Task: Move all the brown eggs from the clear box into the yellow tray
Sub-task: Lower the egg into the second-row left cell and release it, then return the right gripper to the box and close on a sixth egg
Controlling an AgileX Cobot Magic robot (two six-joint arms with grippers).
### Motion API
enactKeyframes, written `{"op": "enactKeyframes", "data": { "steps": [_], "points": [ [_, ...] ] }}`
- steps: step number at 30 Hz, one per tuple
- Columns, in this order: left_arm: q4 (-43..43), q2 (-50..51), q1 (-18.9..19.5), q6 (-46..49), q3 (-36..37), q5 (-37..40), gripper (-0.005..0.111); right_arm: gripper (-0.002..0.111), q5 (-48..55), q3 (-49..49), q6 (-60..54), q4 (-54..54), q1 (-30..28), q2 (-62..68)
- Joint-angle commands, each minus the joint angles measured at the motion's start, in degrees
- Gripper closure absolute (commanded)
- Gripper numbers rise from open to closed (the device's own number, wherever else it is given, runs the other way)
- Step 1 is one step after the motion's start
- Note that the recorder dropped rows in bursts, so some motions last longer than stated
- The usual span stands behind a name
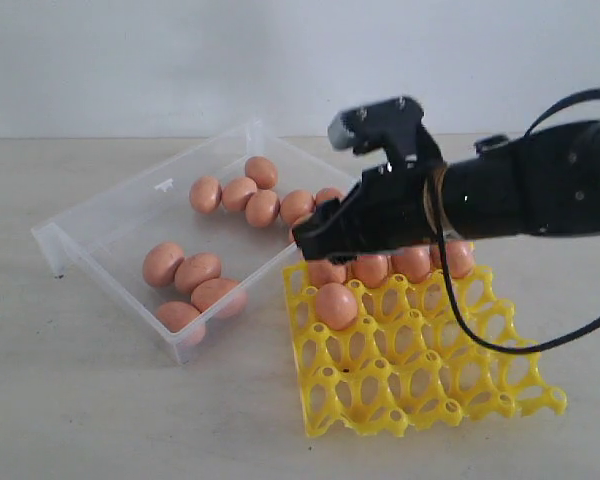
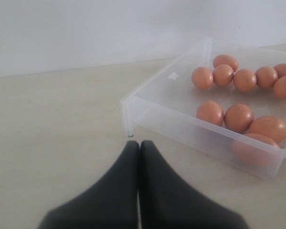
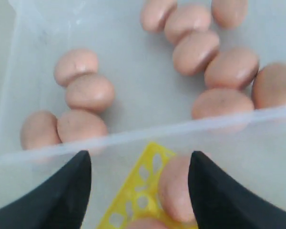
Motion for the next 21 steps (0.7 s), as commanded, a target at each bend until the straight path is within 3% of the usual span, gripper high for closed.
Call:
{"op": "enactKeyframes", "data": {
  "steps": [1,2,4,5,6,8,11,13,16,19,21],
  "points": [
    [0.11,-0.11,0.18,0.02,-0.05,-0.29,0.111,0.051,-5.67,-7.38,0.26,5.46,-0.07,-7.07],
    [0.11,-0.11,0.18,0.02,-0.05,-0.29,0.111,0.053,-8.07,-9.43,0.26,5.82,-0.07,-7.53],
    [0.11,-0.11,0.18,0.02,-0.05,-0.29,0.111,0.073,-13.06,-15.38,0.26,5.82,1.57,-7.53],
    [0.11,-0.11,0.18,0.02,-0.05,-0.29,0.111,0.094,-10.7,-18.93,-1.06,5.07,4.33,-7.4],
    [0.11,-0.11,0.18,0.02,-0.05,-0.29,0.111,0.104,-8.68,-20.06,-2.48,4.1,5.59,-7.12],
    [0.11,-0.11,0.18,0.02,-0.05,-0.29,0.111,0.108,0.14,-23.02,-10.23,2.02,10.5,-5.79],
    [0.11,-0.11,0.18,0.02,-0.05,-0.29,0.111,0.108,29.2,-25.7,-23.37,1.72,18.52,0.48],
    [0.11,-0.11,0.18,0.02,-0.05,-0.29,0.111,0.108,53.74,-29.84,-31.29,13.98,21.07,6.34],
    [0.11,-0.11,0.18,0.02,-0.05,-0.29,0.111,0.108,73.3,-42.77,-75.36,57.29,19.88,15.31],
    [0.11,-0.11,0.18,0.02,-0.05,-0.29,0.111,0.108,83.72,-52.25,-83.33,72.88,18.68,20.45],
    [0.11,-0.11,0.18,0.02,-0.05,-0.29,0.111,0.108,83.56,-57.87,-83.07,77.7,18.21,23.22]
  ]
}}
